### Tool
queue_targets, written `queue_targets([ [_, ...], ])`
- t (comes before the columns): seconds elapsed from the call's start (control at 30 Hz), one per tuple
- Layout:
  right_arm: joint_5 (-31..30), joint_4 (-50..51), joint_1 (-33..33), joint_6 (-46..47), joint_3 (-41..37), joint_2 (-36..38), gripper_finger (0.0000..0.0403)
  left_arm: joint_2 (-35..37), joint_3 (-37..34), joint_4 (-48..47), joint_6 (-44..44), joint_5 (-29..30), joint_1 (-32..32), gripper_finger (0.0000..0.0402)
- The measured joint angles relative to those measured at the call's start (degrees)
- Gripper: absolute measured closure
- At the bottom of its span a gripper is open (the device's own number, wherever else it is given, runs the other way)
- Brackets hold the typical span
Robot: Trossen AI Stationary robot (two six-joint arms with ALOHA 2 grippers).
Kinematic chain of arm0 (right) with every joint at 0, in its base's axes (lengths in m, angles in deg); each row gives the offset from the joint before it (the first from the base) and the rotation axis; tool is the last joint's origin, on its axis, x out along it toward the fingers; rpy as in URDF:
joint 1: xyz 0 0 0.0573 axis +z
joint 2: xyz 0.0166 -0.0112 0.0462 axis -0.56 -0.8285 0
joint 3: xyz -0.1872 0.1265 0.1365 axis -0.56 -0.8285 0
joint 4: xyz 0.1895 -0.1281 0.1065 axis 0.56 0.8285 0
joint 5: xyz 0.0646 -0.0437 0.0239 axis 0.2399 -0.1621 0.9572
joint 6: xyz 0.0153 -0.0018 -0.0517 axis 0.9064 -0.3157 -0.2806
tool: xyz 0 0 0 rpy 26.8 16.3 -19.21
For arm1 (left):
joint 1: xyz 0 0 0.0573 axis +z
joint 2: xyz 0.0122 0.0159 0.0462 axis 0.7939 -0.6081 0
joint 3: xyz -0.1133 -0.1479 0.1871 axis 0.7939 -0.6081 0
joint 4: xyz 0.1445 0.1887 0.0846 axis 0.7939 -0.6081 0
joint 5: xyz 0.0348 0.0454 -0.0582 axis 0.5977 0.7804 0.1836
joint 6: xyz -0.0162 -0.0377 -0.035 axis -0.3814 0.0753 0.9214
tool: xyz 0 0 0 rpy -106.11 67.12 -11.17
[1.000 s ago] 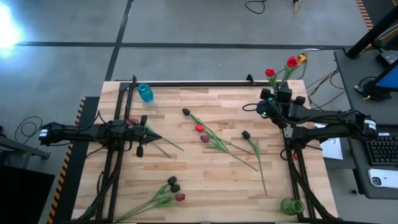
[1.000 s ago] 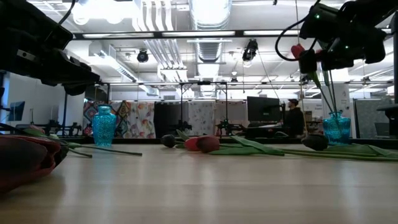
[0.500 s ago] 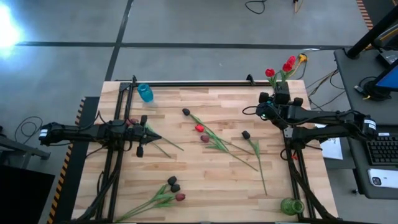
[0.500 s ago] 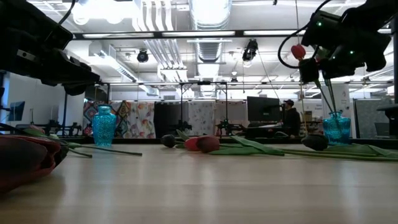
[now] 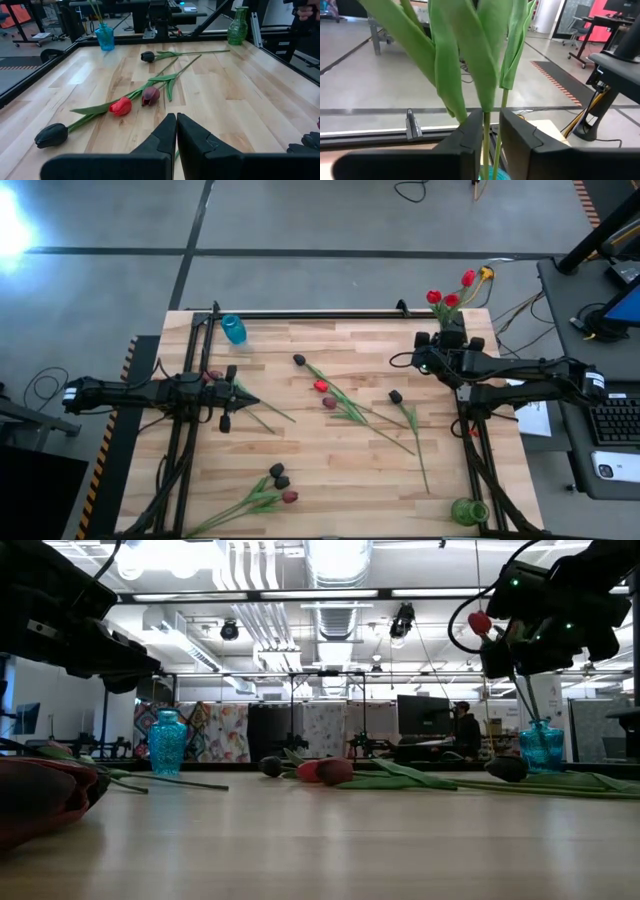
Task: Sort flowers into vase by color
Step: Put the red tulip into the right blue vase
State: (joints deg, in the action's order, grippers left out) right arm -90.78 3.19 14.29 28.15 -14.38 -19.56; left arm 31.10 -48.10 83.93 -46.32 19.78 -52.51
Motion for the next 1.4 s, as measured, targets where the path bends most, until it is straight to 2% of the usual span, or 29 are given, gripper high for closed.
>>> queue_targets([
  [0.2,0.5,0.18,0.0,-0.87,0.18,0.07,0.03,0.0,0.0,0.0,-0.02,0.02,-0.01,0.0402],
  [0.5,2.39,0.21,0.3,-8.51,3.89,0.8,0.0255,0.0,0.0,0.0,-0.01,0.0,0.01,0.0402],
  [0.8,9.02,2.11,0.56,-10.88,4.17,7.18,0.0209,0.01,0.01,0.0,0.0,0.01,0.0,0.0402],
  [0.97,10.51,4.27,2.47,-12.37,4.17,11.83,0.0193,0.0,0.0,0.0,-0.02,0.02,0.01,0.0402],
  [1.07,14.86,5.03,2.91,-13.09,4.17,14.49,0.0189,0.02,0.01,0.0,-0.01,0.01,0.0,0.0402],
  [1.23,28.2,6.52,2.91,-16.3,4.87,18.29,0.0191,0.01,0.01,0.0,-0.01,0.0,0.0,0.0402],
  [1.4,34.87,12.8,2.91,-16.06,9.56,20.49,0.02,0.0,0.0,0.0,-0.02,0.02,0.01,0.0402],
])
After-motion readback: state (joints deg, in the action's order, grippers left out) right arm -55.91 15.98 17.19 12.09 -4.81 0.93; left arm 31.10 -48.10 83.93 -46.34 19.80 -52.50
